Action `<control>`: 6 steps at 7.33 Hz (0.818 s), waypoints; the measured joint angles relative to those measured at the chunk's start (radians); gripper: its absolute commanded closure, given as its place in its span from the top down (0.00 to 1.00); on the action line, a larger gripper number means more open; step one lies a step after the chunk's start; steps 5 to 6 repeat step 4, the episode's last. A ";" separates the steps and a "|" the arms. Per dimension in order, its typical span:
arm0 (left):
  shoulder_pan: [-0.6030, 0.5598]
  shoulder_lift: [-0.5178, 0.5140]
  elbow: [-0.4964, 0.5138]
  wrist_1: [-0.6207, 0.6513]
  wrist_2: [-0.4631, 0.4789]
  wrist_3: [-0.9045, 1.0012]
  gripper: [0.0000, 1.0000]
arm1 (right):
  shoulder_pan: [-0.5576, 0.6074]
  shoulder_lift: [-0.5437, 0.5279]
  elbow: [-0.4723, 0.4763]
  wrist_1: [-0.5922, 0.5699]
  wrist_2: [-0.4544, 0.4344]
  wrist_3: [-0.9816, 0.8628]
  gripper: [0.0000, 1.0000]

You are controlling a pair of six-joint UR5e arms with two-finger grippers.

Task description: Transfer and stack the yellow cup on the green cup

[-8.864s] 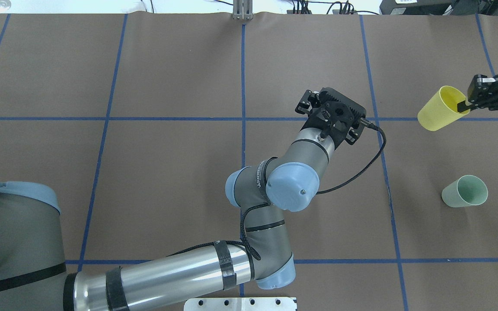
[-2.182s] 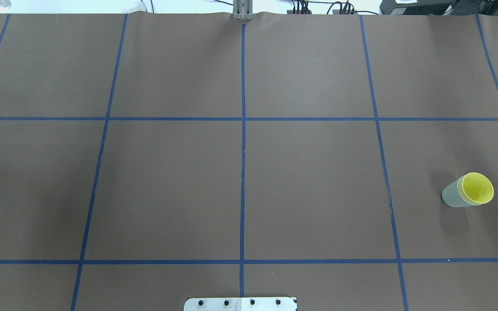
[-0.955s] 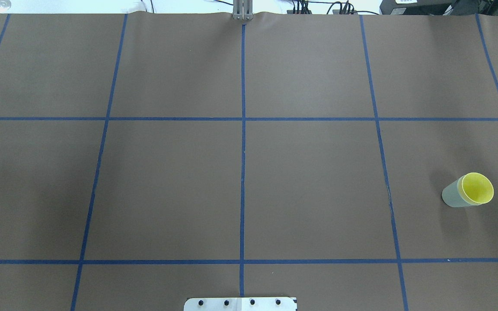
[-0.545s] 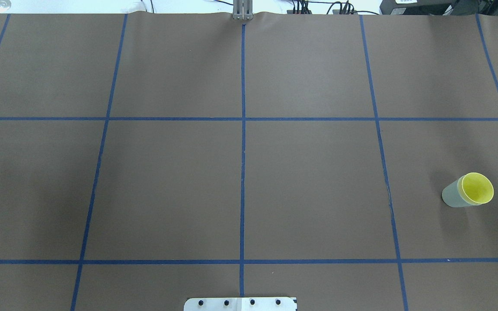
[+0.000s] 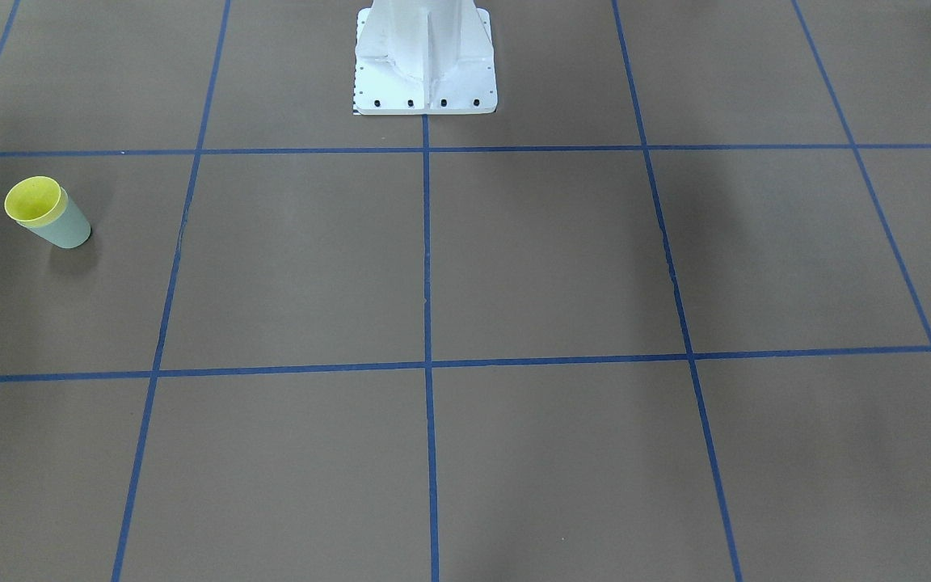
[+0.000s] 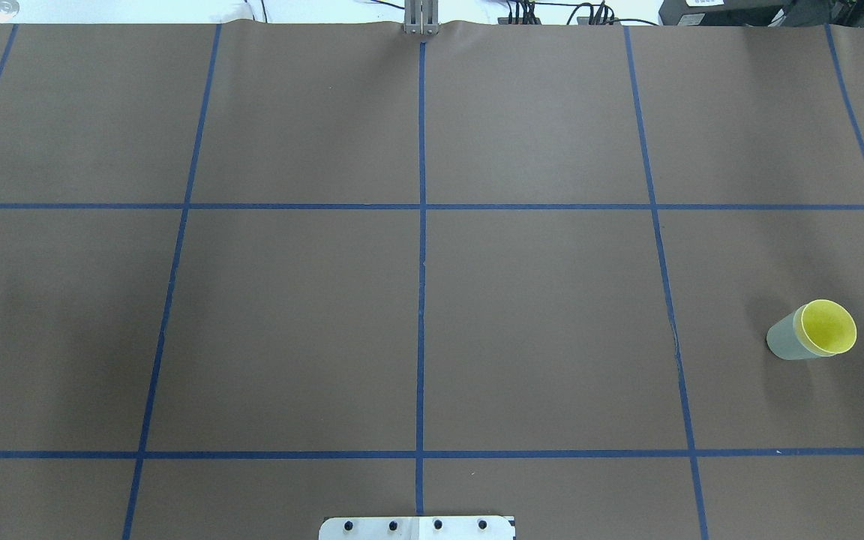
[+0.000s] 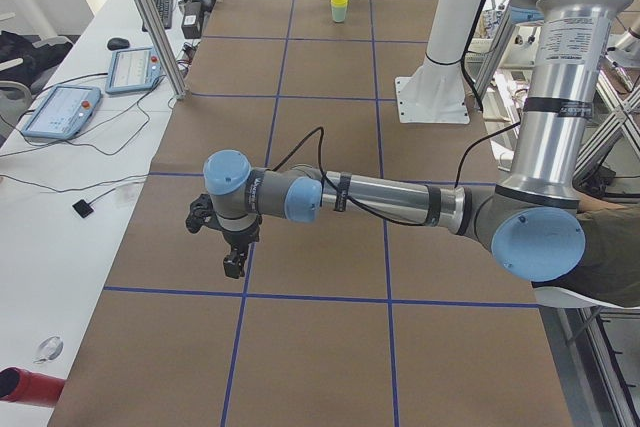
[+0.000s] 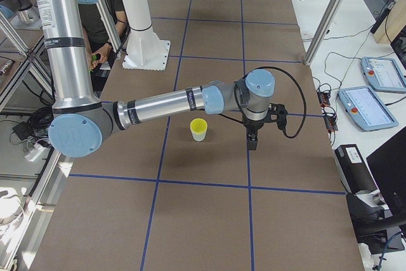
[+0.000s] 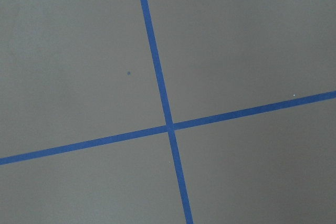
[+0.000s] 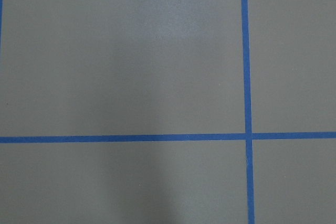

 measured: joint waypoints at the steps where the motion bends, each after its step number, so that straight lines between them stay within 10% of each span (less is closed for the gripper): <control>1: 0.000 -0.001 0.000 0.000 0.000 0.000 1.00 | 0.000 0.001 -0.001 0.000 0.001 0.000 1.00; 6: 0.000 -0.002 -0.008 0.000 0.000 -0.001 1.00 | 0.000 0.002 -0.002 0.001 0.002 0.000 1.00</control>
